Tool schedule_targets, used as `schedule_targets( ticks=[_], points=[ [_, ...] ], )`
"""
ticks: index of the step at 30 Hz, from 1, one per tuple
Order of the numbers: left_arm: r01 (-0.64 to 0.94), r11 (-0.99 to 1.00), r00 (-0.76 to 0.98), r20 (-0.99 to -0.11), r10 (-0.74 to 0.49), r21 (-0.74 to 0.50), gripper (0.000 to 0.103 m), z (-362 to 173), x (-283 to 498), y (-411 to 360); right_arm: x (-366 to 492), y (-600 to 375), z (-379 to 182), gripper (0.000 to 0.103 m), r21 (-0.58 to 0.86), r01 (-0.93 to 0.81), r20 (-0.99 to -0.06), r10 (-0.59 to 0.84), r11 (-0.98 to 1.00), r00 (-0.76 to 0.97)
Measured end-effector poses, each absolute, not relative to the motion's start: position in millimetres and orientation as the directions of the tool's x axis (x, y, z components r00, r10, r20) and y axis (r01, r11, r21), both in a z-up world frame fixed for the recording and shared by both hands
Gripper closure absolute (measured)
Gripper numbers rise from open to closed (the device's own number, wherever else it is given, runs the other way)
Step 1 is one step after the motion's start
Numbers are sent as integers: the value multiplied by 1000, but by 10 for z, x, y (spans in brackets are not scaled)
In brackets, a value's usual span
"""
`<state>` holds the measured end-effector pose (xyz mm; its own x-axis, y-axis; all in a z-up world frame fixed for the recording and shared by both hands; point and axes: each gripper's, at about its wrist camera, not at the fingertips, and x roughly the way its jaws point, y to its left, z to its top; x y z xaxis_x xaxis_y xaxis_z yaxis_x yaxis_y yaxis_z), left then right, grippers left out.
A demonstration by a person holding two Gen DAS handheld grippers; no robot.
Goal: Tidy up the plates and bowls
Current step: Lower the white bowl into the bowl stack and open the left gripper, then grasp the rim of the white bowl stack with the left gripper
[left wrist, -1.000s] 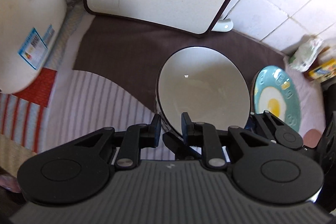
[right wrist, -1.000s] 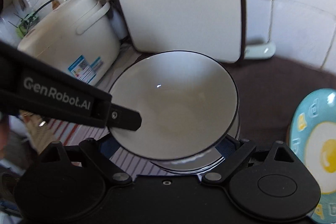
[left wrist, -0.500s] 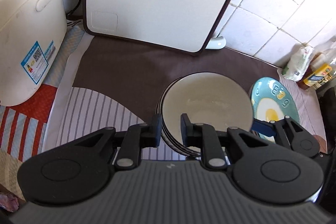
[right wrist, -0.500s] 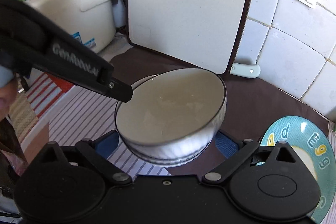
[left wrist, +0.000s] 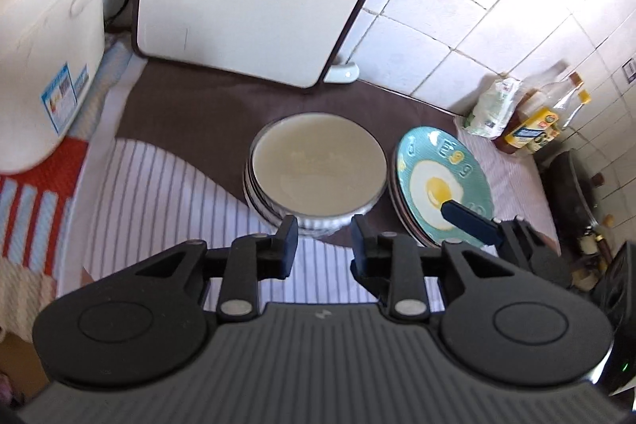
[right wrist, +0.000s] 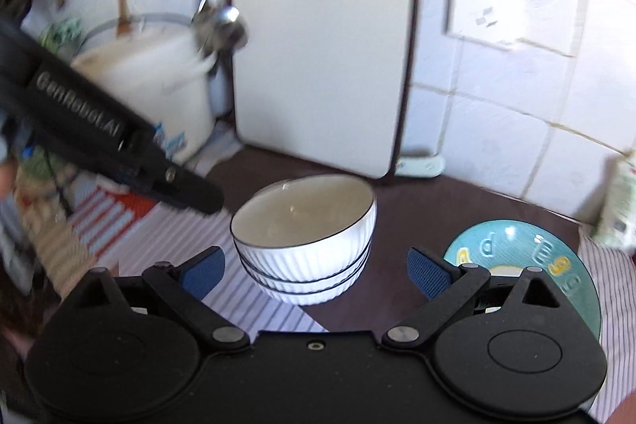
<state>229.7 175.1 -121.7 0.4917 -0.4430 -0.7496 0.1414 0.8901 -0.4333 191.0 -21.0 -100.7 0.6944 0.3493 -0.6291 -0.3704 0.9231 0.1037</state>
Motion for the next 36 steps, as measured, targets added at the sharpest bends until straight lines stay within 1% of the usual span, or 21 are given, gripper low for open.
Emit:
schedule_targets(
  ticks=[4,6,9,11,15,18,20,25,29,32,36],
  points=[
    [174,875,508,-720,-473,-452,71,-1295,2183,1782,1654,-153,-1063,3,69,-368,-578,338,927,743],
    [205,861,516,-696,-500,-466,70,-1343,2129,1806,1565,-138,-1120,3,58,-371,-556,338,927,759],
    [232,850,533,-669,-518,-473,66,-1411,2049,1838,1496,-124,-1209,3,45,-355,-546,321,934,774],
    [245,855,544,-665,-511,-457,62,-1453,2015,1850,1484,-117,-1271,3,47,-331,-559,299,943,774],
    [241,885,558,-688,-463,-399,60,-1540,2005,1870,1538,-128,-1423,3,100,-263,-600,269,960,753],
    [228,892,559,-698,-449,-391,58,-1606,2046,1926,1566,-141,-1488,3,141,-182,-629,230,973,743],
    [211,890,558,-698,-450,-405,55,-1650,2094,1986,1572,-140,-1520,3,160,-165,-629,229,973,743],
    [175,864,557,-677,-482,-471,52,-1750,2279,2128,1659,-22,-1636,3,112,-195,-649,221,974,728],
    [150,826,547,-651,-527,-543,52,-1826,2446,2201,1793,95,-1771,3,105,-192,-676,212,976,706],
    [145,819,548,-644,-534,-556,52,-1891,2595,2223,1894,169,-1845,3,100,-194,-693,208,976,691],
    [120,809,515,-660,-546,-576,52,-2090,2859,2237,2040,247,-1919,3,103,-184,-701,202,978,684]
  ],
)
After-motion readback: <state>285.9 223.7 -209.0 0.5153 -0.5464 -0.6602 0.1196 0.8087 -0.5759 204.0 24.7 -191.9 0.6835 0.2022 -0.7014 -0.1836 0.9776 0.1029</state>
